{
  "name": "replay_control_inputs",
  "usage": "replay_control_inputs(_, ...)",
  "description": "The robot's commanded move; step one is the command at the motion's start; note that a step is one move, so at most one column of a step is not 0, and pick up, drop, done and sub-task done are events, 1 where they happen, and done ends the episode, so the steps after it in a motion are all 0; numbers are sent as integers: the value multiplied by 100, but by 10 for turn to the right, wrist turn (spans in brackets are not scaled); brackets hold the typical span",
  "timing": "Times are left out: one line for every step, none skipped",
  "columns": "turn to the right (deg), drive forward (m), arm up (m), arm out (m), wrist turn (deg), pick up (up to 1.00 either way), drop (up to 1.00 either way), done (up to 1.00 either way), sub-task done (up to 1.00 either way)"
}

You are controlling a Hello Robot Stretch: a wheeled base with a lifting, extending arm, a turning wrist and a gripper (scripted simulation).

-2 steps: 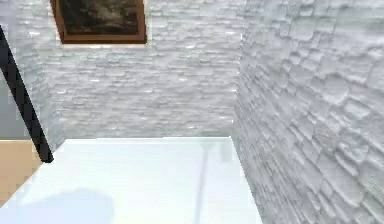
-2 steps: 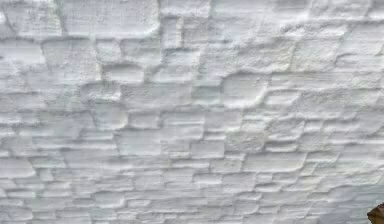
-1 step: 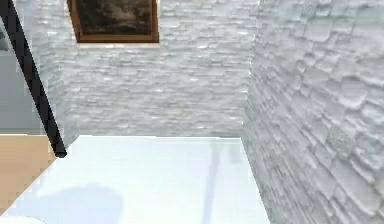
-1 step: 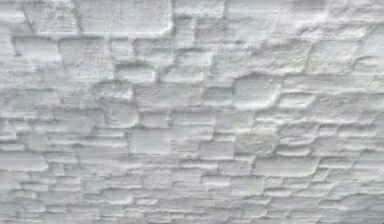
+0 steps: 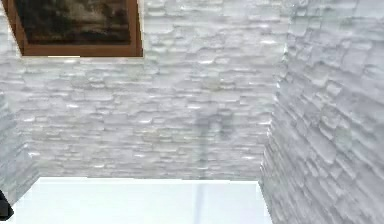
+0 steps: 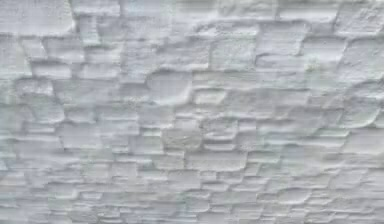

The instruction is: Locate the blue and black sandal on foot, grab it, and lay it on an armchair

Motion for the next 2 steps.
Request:
replay_control_inputs(-450, 0, 0, 0, 0, 0, 0, 0, 0)
replay_control_inputs(0, 60, 0, 0, 0, 0, 0, 0, 0)
